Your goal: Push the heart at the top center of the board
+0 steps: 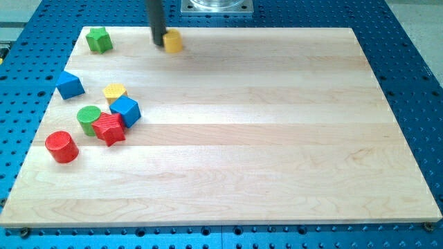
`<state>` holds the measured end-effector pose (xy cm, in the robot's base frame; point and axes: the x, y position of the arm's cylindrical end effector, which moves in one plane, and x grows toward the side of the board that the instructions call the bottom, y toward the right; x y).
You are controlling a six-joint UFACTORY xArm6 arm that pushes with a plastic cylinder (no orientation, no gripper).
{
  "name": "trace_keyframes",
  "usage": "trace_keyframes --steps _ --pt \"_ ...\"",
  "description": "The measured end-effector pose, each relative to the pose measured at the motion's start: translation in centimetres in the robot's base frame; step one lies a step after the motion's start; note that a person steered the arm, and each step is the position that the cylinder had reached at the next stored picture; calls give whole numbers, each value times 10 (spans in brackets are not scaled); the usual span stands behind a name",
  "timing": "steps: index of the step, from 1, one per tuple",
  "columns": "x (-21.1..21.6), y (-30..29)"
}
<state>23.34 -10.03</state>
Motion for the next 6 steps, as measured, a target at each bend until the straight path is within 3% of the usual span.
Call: trace_keyframes --steps 1,2,3,6 --pt "1 -4" --pt "34 -26" --pt "-5 -50" --pt "22 72"
